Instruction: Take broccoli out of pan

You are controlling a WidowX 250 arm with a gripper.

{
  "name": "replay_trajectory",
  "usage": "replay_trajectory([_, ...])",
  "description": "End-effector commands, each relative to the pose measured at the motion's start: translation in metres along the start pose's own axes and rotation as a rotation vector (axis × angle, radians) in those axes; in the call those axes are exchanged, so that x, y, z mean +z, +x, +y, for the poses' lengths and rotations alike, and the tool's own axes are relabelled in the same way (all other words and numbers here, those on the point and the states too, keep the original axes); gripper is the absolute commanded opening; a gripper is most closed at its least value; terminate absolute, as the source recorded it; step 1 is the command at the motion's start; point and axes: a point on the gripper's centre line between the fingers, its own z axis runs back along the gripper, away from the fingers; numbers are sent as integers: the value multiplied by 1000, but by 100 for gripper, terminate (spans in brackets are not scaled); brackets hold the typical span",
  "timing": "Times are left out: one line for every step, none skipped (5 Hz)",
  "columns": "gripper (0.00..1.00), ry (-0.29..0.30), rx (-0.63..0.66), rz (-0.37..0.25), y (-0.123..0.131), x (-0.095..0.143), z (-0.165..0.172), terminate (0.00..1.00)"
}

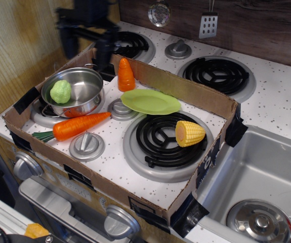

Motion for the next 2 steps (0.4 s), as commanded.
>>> replay_trajectory([100, 23, 38, -111, -8, 4, 23, 0])
replay_trajectory([100, 5, 24, -130, -6, -3, 24, 0])
